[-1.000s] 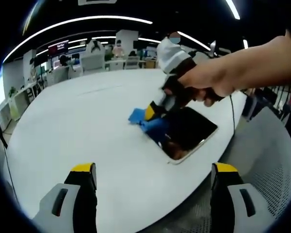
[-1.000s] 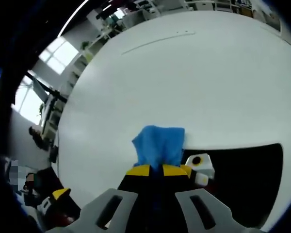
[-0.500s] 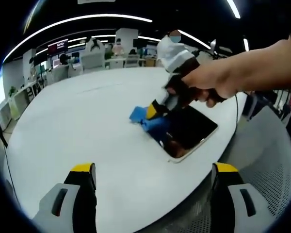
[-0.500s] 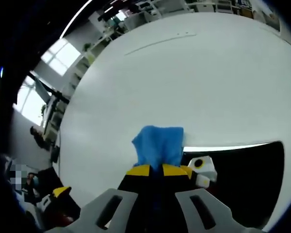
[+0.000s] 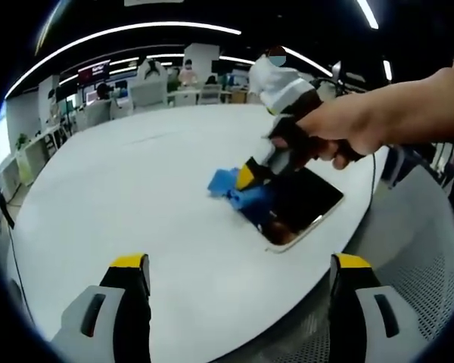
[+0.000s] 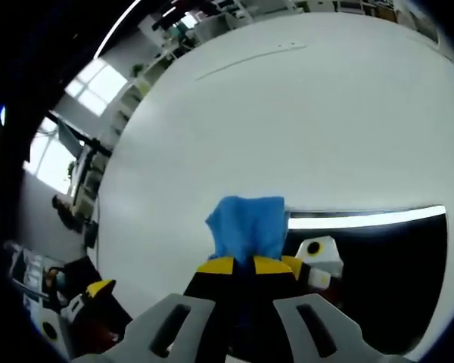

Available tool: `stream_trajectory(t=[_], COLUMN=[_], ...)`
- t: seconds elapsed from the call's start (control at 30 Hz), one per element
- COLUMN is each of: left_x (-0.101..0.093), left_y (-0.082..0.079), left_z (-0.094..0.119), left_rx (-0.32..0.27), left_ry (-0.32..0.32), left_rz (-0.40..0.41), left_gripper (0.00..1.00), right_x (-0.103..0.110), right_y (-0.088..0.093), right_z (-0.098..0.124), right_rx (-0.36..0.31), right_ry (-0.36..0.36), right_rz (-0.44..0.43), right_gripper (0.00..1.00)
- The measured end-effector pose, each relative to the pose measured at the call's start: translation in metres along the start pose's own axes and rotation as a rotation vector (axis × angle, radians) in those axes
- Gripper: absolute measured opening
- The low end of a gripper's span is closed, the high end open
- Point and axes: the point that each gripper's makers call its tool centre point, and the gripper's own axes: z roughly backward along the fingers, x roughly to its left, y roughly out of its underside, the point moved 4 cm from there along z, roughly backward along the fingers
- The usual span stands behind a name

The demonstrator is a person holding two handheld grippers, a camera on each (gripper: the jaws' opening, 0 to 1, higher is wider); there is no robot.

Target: Wipe the mirror surface with the cleaning cloth until all visible marks leave the cleaned area.

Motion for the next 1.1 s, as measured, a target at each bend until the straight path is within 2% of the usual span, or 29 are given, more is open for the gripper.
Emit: stream_trajectory(t=[0.73, 1.1], left_x=[-0.005, 0.0], left_y=[-0.001, -0.003], left_z=[0.0, 0.001], left_rx=[-0.003, -0.019], left_ry=[0.032, -0.007], left_rz=[0.001, 0.014], left_gripper=[0.97, 0.99], right_x=[0.009, 0.008], right_y=[0.027, 0.027], right_z=[0.013, 0.013], right_rx=[0.012, 0.036], right_ry=[-0.038, -0.057], right_rz=[0.011, 0.062], right_gripper=[0.01, 0.01])
